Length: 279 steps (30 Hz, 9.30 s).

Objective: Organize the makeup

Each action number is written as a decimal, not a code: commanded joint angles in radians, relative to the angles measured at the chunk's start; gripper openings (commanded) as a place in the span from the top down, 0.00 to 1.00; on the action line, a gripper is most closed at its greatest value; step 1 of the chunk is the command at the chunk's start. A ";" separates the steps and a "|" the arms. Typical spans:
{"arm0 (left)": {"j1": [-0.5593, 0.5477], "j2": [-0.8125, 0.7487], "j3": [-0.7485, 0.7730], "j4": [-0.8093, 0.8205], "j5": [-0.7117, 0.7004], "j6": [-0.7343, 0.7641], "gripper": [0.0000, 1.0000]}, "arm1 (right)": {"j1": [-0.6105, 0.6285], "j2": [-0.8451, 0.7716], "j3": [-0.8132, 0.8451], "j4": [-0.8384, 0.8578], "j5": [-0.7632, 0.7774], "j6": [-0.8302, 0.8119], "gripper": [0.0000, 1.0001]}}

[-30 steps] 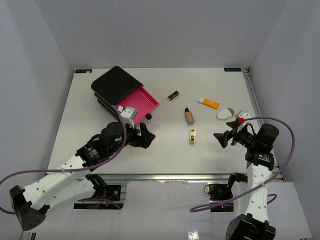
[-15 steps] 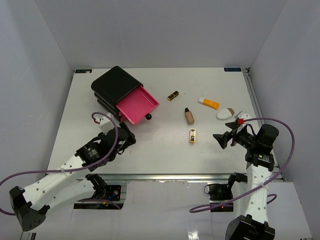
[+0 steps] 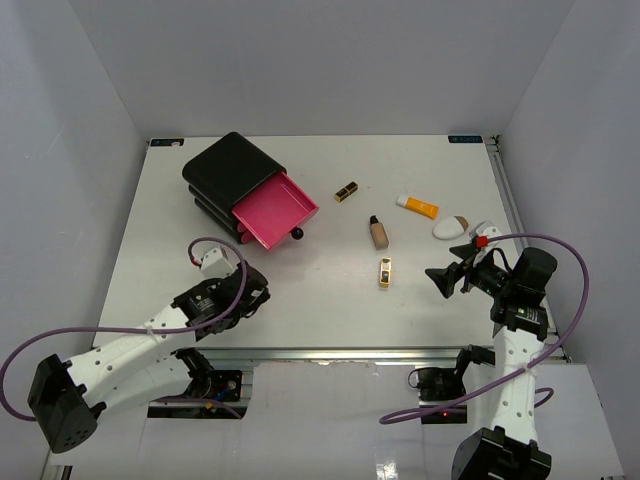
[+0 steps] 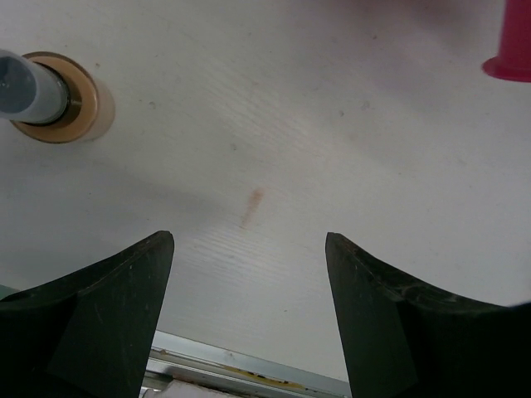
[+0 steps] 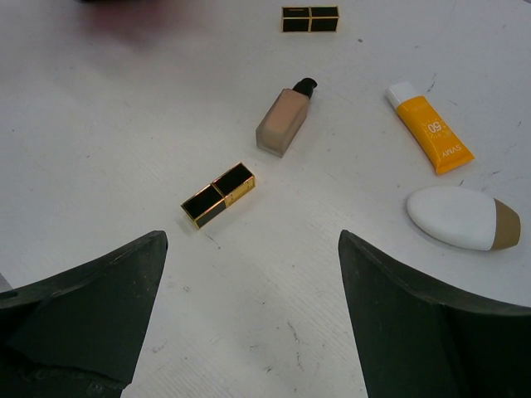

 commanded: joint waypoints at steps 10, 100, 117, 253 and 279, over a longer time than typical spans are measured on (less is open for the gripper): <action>0.007 0.202 -0.065 -0.130 -0.223 -0.446 0.16 | -0.005 0.000 0.042 0.004 -0.038 0.014 0.10; 0.156 0.654 0.930 -0.023 0.105 1.206 1.00 | -0.005 0.000 0.042 0.004 -0.014 0.012 0.10; 0.155 0.828 1.018 -0.077 0.025 1.224 0.95 | -0.005 0.002 0.042 0.006 -0.009 0.012 0.10; 0.191 -0.362 0.083 0.585 0.314 1.092 0.15 | 0.759 1.236 0.817 -0.094 0.950 0.343 0.10; 0.191 -0.371 0.080 0.591 0.306 1.096 0.15 | 0.767 0.908 0.813 -0.102 0.661 -0.119 0.91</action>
